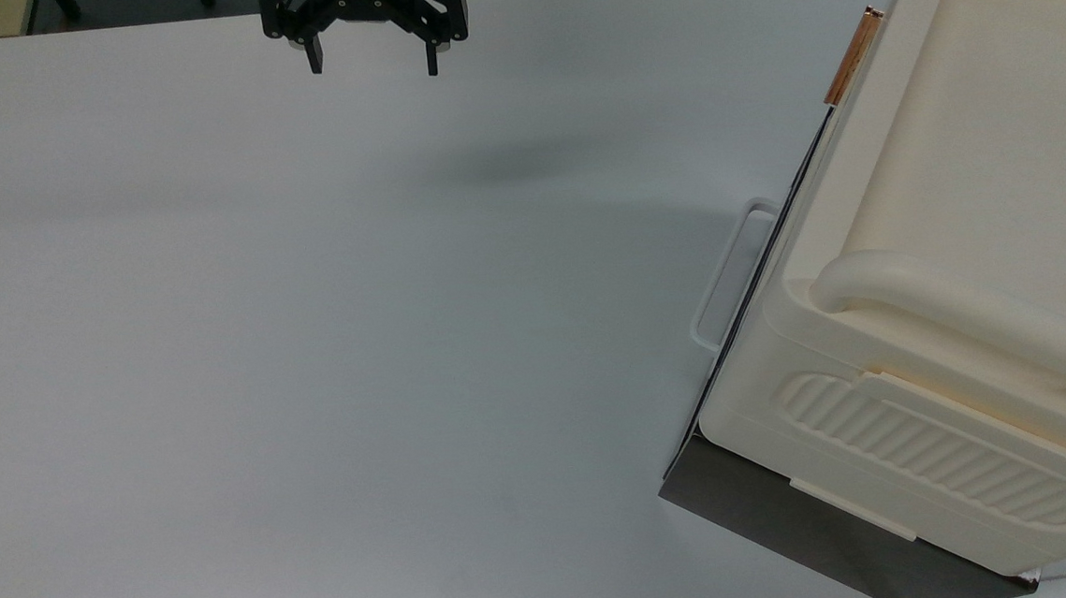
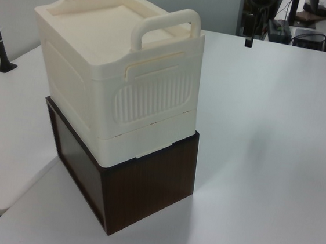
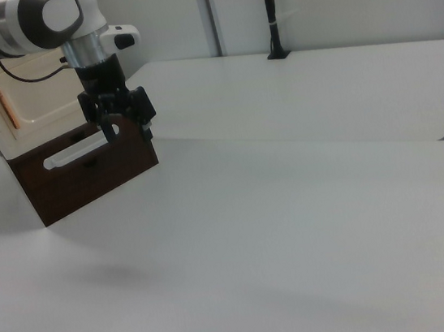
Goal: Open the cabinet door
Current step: 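Move the gripper toward the orange handle on the cream cabinet door, then lower the gripper onto the orange door handle and close on it, then pull the door handle outward, swinging the door open on its hinge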
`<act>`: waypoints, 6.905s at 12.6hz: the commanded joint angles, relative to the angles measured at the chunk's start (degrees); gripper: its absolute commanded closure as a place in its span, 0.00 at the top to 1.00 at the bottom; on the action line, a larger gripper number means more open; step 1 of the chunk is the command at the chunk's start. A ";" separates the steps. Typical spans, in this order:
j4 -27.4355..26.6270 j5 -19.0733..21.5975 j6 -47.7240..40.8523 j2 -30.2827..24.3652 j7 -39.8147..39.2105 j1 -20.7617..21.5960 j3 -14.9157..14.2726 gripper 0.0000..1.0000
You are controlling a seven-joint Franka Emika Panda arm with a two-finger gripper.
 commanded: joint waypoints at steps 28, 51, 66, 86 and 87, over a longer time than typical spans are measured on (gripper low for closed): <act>5.13 16.75 16.63 2.82 -36.67 18.70 3.49 1.00; 6.27 12.96 24.54 5.46 -39.77 19.05 7.18 0.18; 4.87 12.35 10.24 0.46 -36.25 15.47 6.75 0.30; 9.26 16.83 16.01 0.54 -30.53 18.26 7.80 0.69; 9.09 16.75 16.36 0.98 -30.45 18.44 7.80 0.69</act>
